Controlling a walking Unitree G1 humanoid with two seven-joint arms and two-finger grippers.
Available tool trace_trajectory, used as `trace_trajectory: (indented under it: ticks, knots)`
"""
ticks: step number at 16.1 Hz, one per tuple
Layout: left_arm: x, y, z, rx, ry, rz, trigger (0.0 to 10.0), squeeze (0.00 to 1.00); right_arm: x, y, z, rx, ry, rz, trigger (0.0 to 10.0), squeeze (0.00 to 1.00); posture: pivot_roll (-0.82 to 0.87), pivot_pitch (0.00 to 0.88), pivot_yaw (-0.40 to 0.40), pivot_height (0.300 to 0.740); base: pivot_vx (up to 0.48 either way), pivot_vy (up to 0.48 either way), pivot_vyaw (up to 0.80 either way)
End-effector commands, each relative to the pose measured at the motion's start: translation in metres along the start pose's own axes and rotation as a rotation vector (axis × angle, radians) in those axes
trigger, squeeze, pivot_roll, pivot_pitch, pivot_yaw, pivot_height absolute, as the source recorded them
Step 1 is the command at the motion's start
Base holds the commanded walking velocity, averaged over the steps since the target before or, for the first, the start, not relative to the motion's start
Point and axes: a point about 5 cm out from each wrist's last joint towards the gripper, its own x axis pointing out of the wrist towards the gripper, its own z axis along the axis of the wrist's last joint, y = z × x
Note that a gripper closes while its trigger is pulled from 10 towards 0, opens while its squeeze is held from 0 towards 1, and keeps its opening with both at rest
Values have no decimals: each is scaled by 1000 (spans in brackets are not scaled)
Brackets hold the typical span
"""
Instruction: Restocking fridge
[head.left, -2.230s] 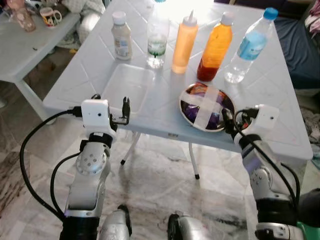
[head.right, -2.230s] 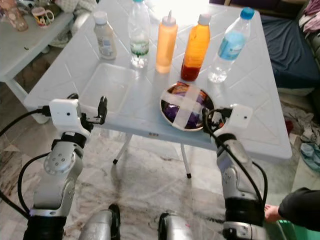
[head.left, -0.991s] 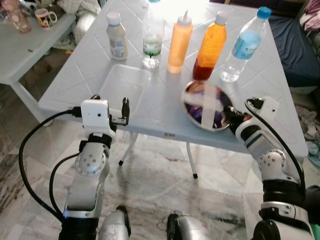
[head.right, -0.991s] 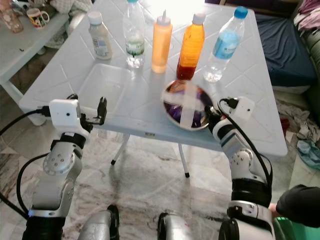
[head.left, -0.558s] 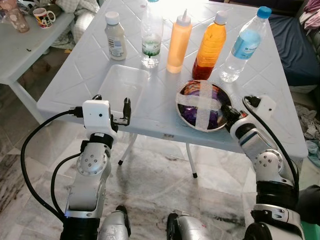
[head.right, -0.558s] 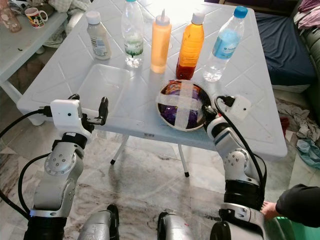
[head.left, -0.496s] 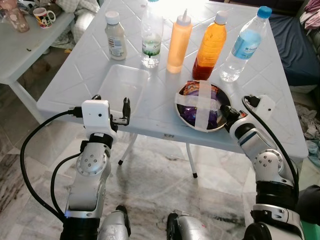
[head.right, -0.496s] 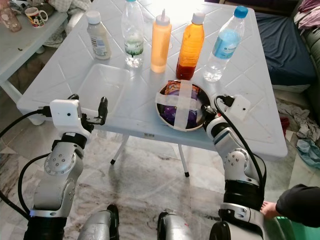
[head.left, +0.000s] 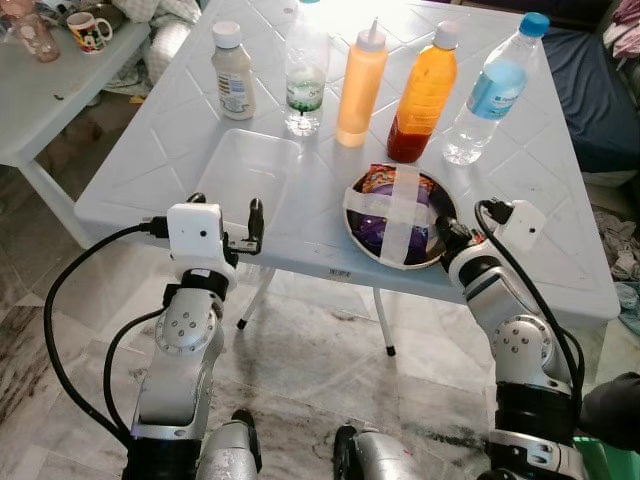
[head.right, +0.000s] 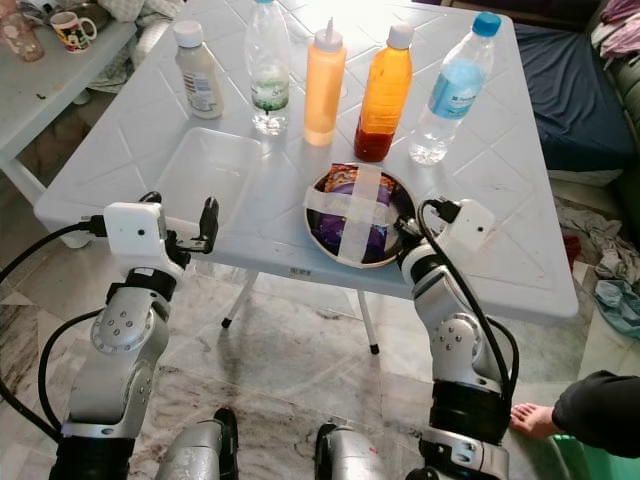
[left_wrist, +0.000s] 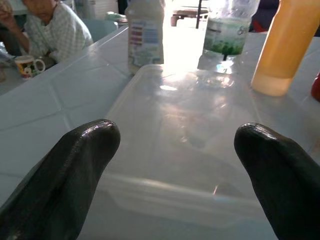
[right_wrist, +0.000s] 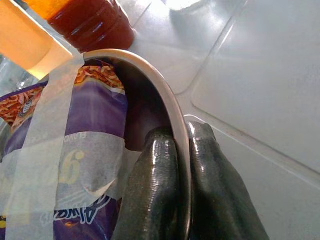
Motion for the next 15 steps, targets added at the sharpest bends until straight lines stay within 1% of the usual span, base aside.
trace_trajectory:
  ticks: [1, 2, 4, 5, 6, 7, 9, 10, 11, 12, 13, 14, 15]
  knots:
    - [-3, -2, 2, 7, -14, -2, 10000, 0, -5, -28, -17, -119, 44, -169, 10000, 0, 111, 201, -57, 740, 0, 0, 0]
    - [-3, -1, 1, 13, -15, -3, 10000, 0, -8, -30, -13, -102, 0, -178, 0, 0, 108, 197, -46, 740, 0, 0, 0]
    - [-4, -1, 1, 14, -12, -5, 10000, 0, -8, -31, -15, -109, 15, -194, 0, 0, 107, 193, -42, 740, 0, 0, 0]
    - [-1, -1, 2, 23, -15, -21, 10000, 0, -8, -39, -19, -91, 60, -250, 10000, 0, 105, 190, -26, 740, 0, 0, 0]
    - [2, 0, 5, 32, -27, -25, 10000, 0, -9, -42, -20, -92, 62, -275, 10000, 0, 108, 188, -27, 740, 0, 0, 0]
    - [5, 3, 10, 45, -48, -18, 10000, 0, -13, -42, -19, -98, 25, -280, 10000, 0, 113, 191, -23, 740, 0, 0, 0]
    - [7, 11, 13, 57, -54, 14, 10000, 0, -20, -41, -21, -112, -2, -288, 10000, 0, 112, 197, -18, 740, 0, 0, 0]
    - [6, 14, 10, 63, -44, 29, 10000, 0, -22, -41, -24, -112, -6, -296, 10000, 0, 109, 195, -19, 740, 0, 0, 0]
    - [3, 11, 2, 91, -13, 39, 10000, 0, -24, -43, -28, -140, -20, -331, 10000, 0, 105, 194, -23, 740, 0, 0, 0]
    - [2, 10, -1, 100, 4, 51, 10000, 0, -26, -43, -28, -132, -32, -315, 10000, 0, 104, 191, -30, 740, 0, 0, 0]
    - [1, 10, -4, 102, 21, 67, 10000, 0, -27, -42, -29, -119, -43, -300, 10000, 0, 100, 186, -38, 740, 0, 0, 0]
    - [1, 9, -6, 95, 28, 76, 10000, 0, -30, -45, -29, -130, -50, -315, 10000, 0, 89, 180, -44, 740, 0, 0, 0]
    - [-1, 10, -10, 86, 40, 87, 10000, 0, -35, -46, -29, -161, -68, -306, 10000, 0, 77, 173, -54, 740, 0, 0, 0]
